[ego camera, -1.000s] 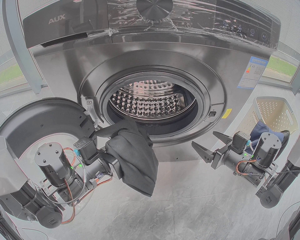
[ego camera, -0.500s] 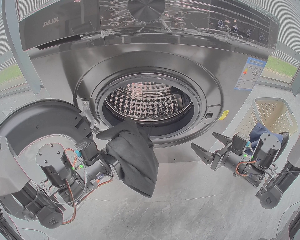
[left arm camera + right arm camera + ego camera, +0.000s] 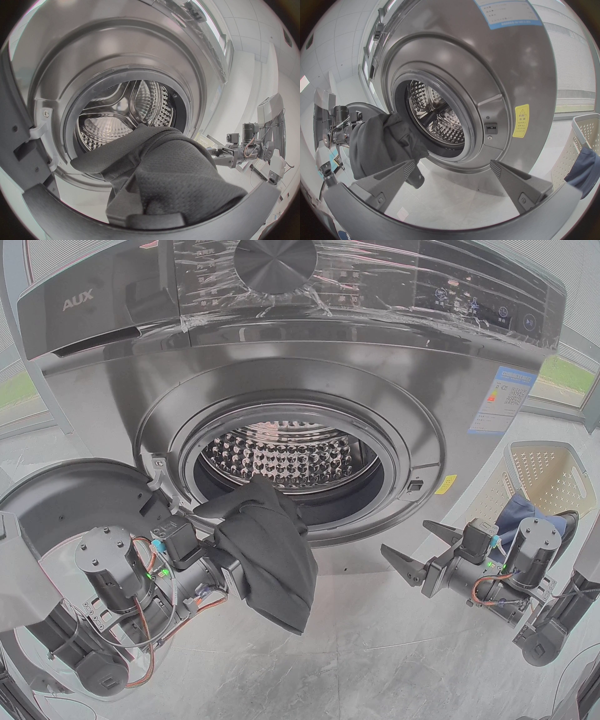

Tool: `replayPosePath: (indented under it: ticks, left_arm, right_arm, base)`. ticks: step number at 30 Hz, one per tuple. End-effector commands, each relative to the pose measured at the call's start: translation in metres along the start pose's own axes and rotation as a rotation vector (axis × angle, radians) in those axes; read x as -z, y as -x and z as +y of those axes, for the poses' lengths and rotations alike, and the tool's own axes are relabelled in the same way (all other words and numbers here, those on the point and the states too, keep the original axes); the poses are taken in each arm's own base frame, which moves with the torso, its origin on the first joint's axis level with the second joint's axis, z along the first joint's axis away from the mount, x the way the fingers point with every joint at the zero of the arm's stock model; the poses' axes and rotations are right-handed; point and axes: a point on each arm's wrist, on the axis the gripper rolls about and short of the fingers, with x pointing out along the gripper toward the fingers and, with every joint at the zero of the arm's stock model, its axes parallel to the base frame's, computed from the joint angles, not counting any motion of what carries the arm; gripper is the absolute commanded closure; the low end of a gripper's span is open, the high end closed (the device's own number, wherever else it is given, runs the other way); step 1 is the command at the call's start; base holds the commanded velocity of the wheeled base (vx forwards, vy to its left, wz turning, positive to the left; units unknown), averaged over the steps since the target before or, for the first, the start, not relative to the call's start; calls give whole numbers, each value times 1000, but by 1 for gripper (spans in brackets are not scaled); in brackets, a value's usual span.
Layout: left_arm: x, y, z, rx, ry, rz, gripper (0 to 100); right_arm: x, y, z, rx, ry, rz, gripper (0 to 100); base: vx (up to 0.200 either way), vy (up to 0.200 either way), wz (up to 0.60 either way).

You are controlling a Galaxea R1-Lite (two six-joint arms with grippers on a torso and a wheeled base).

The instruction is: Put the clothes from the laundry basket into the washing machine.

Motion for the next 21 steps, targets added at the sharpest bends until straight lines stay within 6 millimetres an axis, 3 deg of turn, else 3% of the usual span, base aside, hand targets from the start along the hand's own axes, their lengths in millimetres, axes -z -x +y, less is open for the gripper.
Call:
replayPosePath:
  ticks: [1, 6, 11, 16, 18, 21]
  left_arm:
    - [1, 0, -2, 8, 2, 4, 100]
    - [0, -7, -9, 33, 13, -12, 100]
    - [15, -49, -9, 3, -11, -30, 100]
    - [23, -63, -8, 1, -20, -30, 100]
    - [35, -84, -2, -15, -15, -39, 100]
    - [37, -103, 11, -45, -15, -79, 100]
  right_arm:
    - [8, 7, 9, -34, 0, 42, 0]
    - [21, 26, 42, -167, 12, 124, 0]
    - [30, 34, 50, -203, 45, 171, 0]
    - [31, 38, 52, -215, 47, 185, 0]
    - [32, 40, 52, -218, 48, 189, 0]
    - [32, 41, 53, -221, 48, 190, 0]
  base:
    - [0, 0, 0]
    - [0, 0, 0]
    - [0, 0, 0]
    - [0, 0, 0]
    - [0, 0, 0]
    - [0, 0, 0]
